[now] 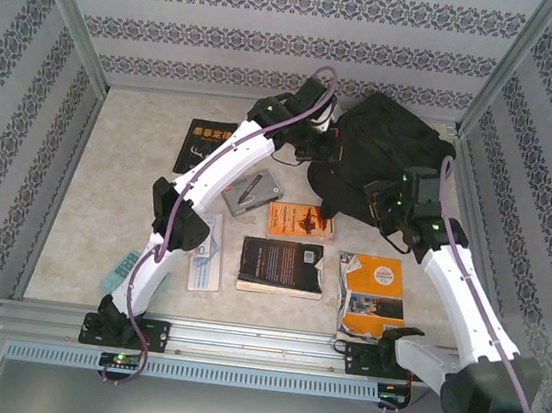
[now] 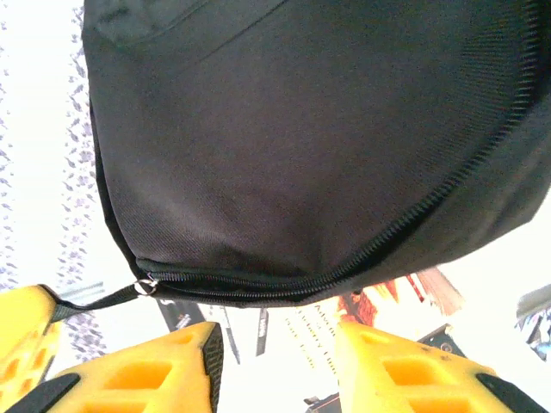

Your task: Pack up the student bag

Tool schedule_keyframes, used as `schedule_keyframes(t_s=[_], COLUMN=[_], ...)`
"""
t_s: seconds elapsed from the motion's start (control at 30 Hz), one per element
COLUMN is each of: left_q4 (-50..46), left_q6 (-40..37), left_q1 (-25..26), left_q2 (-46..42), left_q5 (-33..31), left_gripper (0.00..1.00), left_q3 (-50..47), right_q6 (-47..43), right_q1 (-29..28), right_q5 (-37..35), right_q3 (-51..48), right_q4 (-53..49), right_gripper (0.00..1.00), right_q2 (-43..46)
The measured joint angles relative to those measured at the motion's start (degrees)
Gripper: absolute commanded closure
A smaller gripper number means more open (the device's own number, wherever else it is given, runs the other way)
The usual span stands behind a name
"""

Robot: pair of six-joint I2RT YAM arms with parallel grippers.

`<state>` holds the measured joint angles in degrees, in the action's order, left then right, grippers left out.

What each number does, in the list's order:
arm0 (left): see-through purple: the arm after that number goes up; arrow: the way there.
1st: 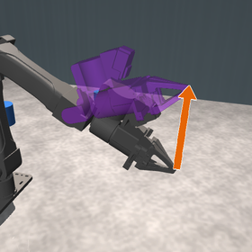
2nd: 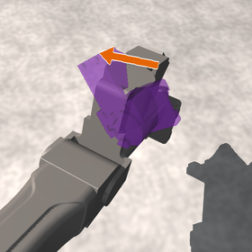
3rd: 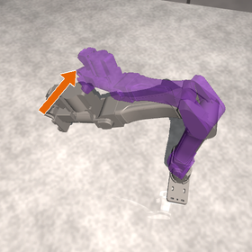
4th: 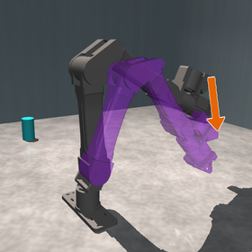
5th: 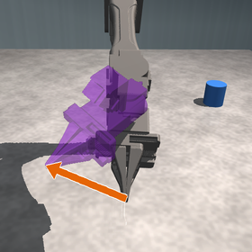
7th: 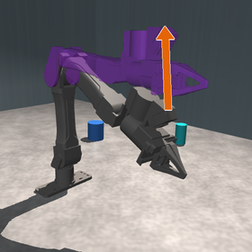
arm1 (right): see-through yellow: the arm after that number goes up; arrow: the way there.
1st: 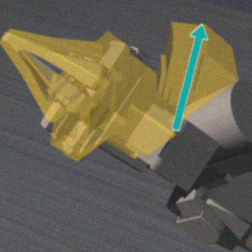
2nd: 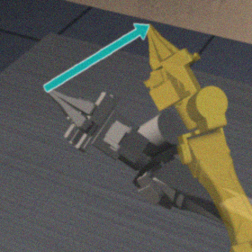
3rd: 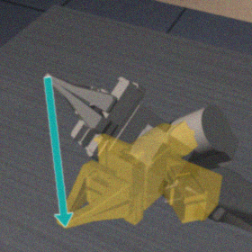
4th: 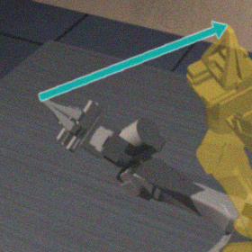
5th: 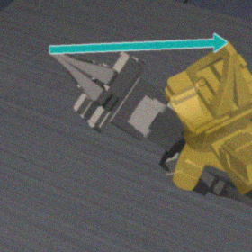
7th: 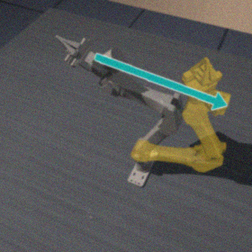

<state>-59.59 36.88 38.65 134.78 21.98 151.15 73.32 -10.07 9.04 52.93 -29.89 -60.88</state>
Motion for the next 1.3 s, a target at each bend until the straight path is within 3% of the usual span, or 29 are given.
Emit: schedule_keyframes(t_s=[0.37,1.3], left_q4=[-0.02,-0.04], left_q6=[1.11,1.07], left_q1=[5.6,6.36], left_q2=[0.0,0.0], left_q5=[0.28,-1.2], left_gripper=[1.0,1.0], left_q3=[0.0,0.0], right_q6=[13.62,15.06], right_q1=[1.36,1.7], right_q5=[1.38,2.43], right_q3=[-9.09,-8.87], right_q4=[1.07,6.6], right_gripper=[0.47,0.5], right_q2=[1.7,3.43])
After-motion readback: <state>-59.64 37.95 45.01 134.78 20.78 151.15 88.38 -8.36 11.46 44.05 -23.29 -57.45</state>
